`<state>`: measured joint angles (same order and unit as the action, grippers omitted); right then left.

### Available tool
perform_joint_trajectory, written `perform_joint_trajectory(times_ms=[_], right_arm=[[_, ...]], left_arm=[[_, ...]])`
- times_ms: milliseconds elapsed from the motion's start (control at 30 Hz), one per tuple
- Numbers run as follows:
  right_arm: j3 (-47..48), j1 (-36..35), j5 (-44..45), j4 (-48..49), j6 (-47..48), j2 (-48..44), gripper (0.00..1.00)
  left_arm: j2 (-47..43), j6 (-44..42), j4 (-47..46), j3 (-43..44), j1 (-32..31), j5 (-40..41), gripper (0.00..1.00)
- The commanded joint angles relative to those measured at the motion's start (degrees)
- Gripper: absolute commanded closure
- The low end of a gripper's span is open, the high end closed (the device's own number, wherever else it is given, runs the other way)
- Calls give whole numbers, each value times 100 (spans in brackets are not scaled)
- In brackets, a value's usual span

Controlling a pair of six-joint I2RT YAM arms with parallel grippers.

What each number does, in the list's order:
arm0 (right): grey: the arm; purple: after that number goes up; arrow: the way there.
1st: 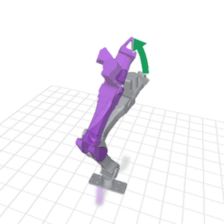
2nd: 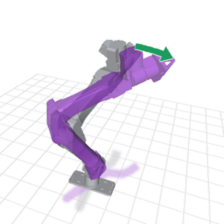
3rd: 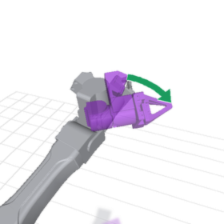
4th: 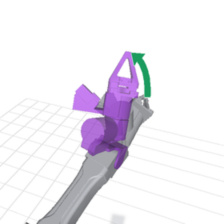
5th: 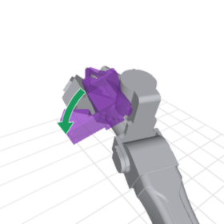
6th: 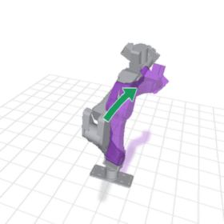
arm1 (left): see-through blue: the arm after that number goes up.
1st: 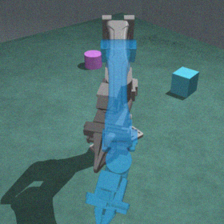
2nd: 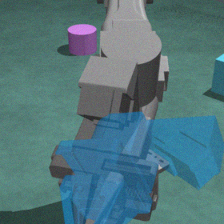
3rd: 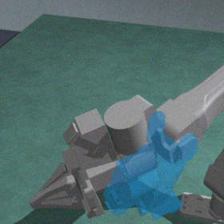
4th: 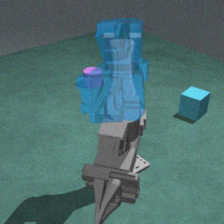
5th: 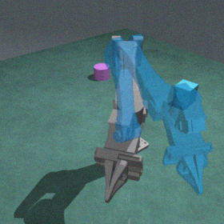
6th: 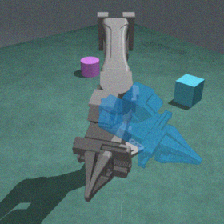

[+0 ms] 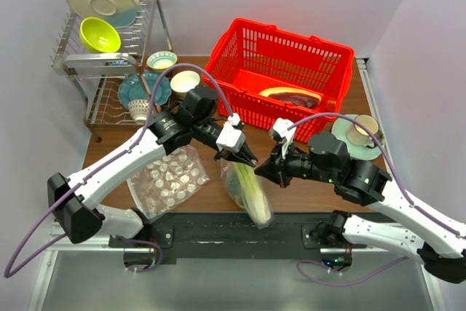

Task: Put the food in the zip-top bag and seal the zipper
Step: Zip the zipper food storage bag at the center of the board.

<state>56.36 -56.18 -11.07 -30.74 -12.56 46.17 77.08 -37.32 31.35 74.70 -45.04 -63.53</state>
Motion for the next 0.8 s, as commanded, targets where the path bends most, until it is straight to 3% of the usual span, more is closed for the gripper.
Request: perform_joint_trajectory(times_ms=[0,400,767], right_arm=[[218,2,377,165,52,-416,100],[15,2,1098,-186,78,-1189,100],[-72,2,3356,-353,-221,-1919,100]], left_arm=[[-88,-214,407,142,-5,411,100],[-176,708,213,352,-5,1341,100],[-386,1271,328,45,-5,1861,100]])
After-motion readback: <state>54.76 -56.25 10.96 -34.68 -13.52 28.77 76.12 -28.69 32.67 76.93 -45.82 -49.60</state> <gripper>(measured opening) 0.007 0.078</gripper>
